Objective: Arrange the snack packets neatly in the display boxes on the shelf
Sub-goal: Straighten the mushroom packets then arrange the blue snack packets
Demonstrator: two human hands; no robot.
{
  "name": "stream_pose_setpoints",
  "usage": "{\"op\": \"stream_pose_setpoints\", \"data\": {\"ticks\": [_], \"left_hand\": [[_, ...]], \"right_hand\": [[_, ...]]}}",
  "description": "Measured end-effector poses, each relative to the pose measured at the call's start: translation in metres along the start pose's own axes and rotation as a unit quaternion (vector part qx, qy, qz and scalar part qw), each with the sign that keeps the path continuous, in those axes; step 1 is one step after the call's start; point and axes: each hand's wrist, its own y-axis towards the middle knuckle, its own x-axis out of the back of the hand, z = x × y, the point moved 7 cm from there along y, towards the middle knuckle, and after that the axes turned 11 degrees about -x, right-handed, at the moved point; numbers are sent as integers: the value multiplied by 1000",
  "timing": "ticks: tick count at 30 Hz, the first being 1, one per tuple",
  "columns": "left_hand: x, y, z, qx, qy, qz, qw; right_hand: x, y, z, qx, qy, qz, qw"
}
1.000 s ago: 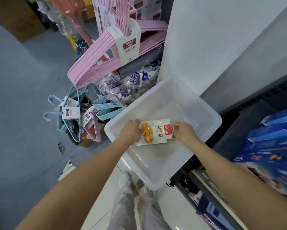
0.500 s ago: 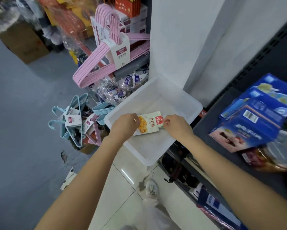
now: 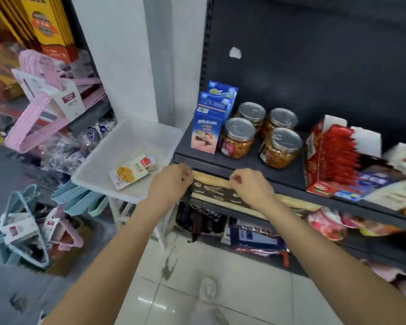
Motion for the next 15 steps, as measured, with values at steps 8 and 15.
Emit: {"op": "stream_pose_setpoints", "data": {"ticks": [8,15], "left_hand": [[-77,44,-178,-146,-61,86,984],[-151,66,-310,-221,-90,116,964]], "right_hand": [[90,-57,-168,-126,54,-91,986],[148,-73,-301,-146,84,-112,979]]}}
